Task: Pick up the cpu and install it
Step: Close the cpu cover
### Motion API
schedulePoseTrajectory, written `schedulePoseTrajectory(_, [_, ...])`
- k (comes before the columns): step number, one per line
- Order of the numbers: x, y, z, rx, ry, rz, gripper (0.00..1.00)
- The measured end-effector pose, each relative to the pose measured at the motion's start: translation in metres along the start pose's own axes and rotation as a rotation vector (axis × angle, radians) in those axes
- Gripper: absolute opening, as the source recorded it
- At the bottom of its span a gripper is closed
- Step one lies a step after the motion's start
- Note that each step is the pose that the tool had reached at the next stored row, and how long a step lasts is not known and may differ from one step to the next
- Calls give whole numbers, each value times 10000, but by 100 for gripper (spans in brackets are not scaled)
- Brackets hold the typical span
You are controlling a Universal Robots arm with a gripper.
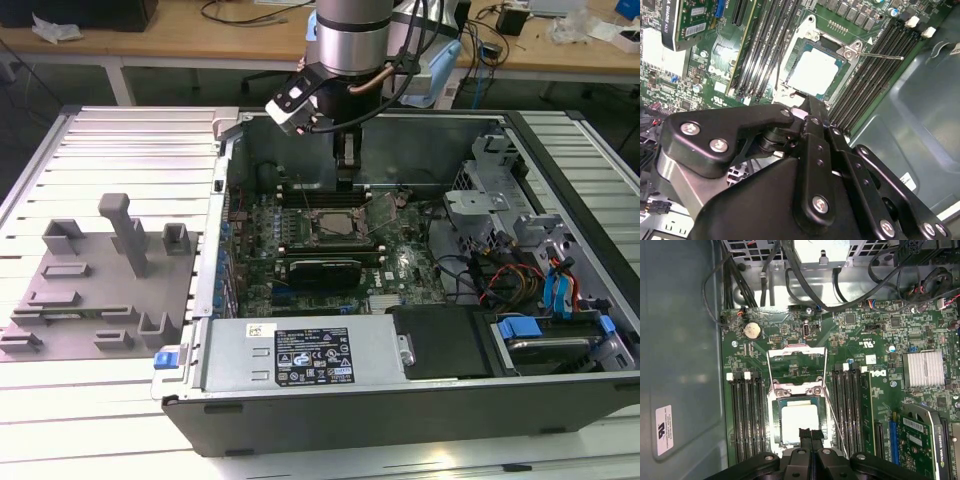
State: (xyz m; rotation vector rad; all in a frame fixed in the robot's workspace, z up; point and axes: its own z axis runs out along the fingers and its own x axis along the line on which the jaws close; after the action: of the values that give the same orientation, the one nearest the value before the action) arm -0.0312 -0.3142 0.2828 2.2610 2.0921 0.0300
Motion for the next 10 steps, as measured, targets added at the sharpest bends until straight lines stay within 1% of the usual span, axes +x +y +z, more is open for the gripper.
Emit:
schedulePoseTrajectory(7, [-2, 2, 0, 0, 1, -1, 11])
schedulePoseTrajectory(10, [0, 39, 2, 1, -1, 0, 11])
